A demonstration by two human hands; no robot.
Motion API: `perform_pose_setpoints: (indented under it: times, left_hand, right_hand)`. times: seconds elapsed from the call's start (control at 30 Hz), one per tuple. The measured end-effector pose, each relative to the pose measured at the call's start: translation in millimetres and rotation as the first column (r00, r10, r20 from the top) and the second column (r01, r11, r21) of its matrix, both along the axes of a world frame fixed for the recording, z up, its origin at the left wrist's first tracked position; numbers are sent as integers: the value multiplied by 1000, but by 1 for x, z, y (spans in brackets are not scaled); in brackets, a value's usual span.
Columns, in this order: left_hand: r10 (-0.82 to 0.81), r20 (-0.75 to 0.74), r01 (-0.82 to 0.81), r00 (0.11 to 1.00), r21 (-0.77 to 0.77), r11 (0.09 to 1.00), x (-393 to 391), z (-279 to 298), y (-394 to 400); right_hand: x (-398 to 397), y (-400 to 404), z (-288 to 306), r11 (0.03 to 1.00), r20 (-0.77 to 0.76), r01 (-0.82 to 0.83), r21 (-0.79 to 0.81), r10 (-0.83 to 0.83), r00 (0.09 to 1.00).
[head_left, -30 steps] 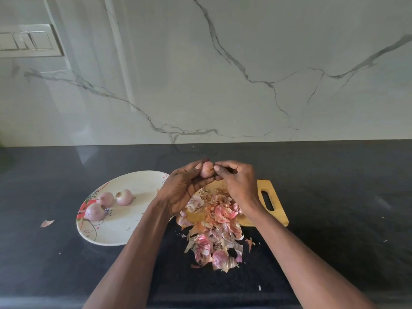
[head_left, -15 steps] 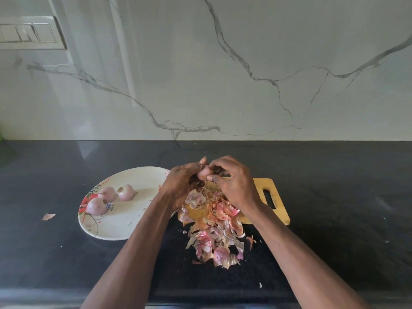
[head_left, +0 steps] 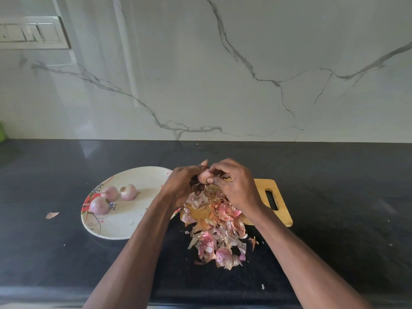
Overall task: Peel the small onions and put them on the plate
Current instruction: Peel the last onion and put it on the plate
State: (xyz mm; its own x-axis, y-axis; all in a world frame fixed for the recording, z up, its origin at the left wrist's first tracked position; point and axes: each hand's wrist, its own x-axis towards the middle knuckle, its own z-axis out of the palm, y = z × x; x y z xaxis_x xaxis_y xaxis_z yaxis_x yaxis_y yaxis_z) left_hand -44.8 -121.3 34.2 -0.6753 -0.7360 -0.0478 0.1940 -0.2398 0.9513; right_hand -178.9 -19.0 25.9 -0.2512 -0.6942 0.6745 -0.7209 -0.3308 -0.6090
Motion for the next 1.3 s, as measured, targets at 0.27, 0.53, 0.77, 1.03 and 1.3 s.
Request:
perform_pose_setpoints:
  times: [0.27, 0.53, 0.77, 1.03, 1.3]
  left_hand:
    - [-3, -10, 2, 1000, -19, 1000, 2, 5, 3]
    - [-1, 11, 1, 1000, -4, 1000, 3, 3, 2]
    - [1, 14, -2, 1000, 36, 999, 1, 3, 3]
    - [33, -37, -27, 999, 130, 991, 1, 7, 2]
    - [2, -137, 15, 991, 123, 992, 1, 7, 3]
  right_hand:
    - [7, -2, -6, 998, -37, 56, -37, -58, 998]
    - [2, 0, -2, 1000, -11, 23, -13, -24, 1000]
    - [8, 0, -4, 994, -150, 92, -63, -100, 984]
    - [7, 2, 2, 989, -2, 115, 90, -115, 993]
    - [9, 3, 4, 981, 162, 193, -2, -190, 968]
